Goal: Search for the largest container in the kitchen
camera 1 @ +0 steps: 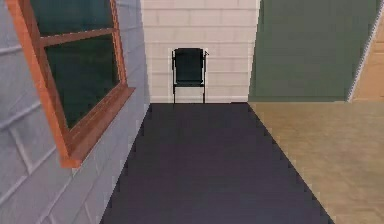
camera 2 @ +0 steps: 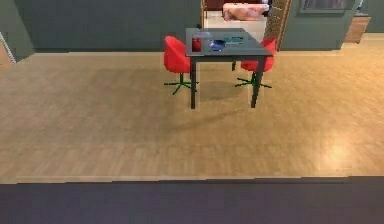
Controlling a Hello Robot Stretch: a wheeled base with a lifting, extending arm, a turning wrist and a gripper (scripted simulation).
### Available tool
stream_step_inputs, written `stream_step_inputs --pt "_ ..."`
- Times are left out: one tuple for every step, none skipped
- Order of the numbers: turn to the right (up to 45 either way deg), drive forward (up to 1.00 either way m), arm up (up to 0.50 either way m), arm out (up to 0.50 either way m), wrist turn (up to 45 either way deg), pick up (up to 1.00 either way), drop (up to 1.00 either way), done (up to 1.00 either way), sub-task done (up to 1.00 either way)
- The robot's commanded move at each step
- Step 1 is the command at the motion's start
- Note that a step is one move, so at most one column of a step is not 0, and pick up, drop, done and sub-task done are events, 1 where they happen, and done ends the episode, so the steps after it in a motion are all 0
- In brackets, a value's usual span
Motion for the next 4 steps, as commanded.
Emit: stream_step_inputs --pt "0.0 1.00 0.00 0.00 0.0 0.00 0.00 0.00 0.00" --pt "0.0 1.00 0.00 0.00 0.0 0.00 0.00 0.00 0.00" --pt "-9.0 0.00 0.00 0.00 0.0 0.00 0.00 0.00 0.00" --pt "0.0 0.35 0.00 0.00 0.0 0.00 0.00 0.00 0.00"
